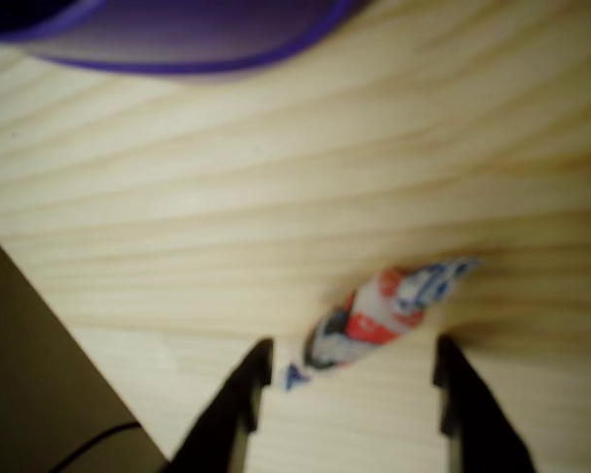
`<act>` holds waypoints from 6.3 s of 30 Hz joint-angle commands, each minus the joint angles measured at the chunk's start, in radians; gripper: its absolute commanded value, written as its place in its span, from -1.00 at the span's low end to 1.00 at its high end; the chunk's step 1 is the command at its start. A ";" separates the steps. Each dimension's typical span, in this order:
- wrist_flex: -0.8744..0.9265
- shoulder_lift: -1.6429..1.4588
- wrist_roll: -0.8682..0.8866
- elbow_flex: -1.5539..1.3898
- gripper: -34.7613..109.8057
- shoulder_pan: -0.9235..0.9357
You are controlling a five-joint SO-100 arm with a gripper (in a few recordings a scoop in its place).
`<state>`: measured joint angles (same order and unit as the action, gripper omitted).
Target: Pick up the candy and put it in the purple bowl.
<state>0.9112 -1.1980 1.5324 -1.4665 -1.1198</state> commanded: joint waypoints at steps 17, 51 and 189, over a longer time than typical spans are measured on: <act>-0.106 -0.086 1.080 -0.071 -0.43 0.003; 0.347 -0.112 0.511 0.201 -0.52 0.014; -0.399 -1.646 -1.295 -1.150 -0.53 0.577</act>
<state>0.4326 -2.7366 0.2439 -2.6599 -0.5844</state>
